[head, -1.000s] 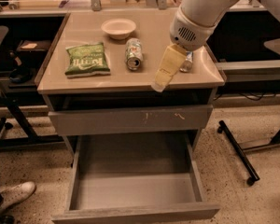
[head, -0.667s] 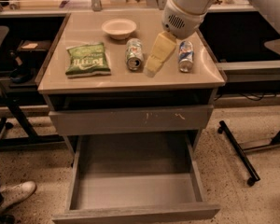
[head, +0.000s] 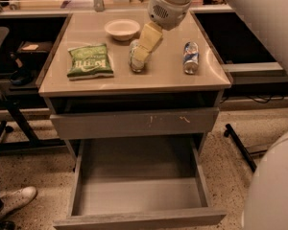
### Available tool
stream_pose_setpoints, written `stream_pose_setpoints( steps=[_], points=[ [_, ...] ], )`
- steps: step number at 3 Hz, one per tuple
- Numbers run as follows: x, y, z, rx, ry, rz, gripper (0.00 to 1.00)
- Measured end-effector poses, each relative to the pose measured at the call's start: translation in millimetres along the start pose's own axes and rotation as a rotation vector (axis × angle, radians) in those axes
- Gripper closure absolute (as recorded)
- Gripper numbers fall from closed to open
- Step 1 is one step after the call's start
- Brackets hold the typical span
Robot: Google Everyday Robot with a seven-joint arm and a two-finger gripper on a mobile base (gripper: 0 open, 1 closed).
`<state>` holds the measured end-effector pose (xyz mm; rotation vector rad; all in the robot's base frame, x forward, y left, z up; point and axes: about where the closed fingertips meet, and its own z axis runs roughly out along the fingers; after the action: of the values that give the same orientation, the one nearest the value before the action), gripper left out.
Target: Place 7up can into middle drawer
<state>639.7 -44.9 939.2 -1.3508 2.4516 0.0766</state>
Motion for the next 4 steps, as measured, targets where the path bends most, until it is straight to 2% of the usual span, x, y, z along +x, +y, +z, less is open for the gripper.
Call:
stream_pose_setpoints(
  steps=[1, 2, 3, 4],
  points=[
    [-29, 4, 24, -0.034, -0.009, -0.018, 0.00],
    [-70, 0, 72, -0.030, 0.035, -0.028, 0.00],
    [-72, 0, 73, -0.031, 0.035, -0.029, 0.00],
    [-72, -7, 82, -0.050, 0.037, -0.003, 0.00]
  ],
)
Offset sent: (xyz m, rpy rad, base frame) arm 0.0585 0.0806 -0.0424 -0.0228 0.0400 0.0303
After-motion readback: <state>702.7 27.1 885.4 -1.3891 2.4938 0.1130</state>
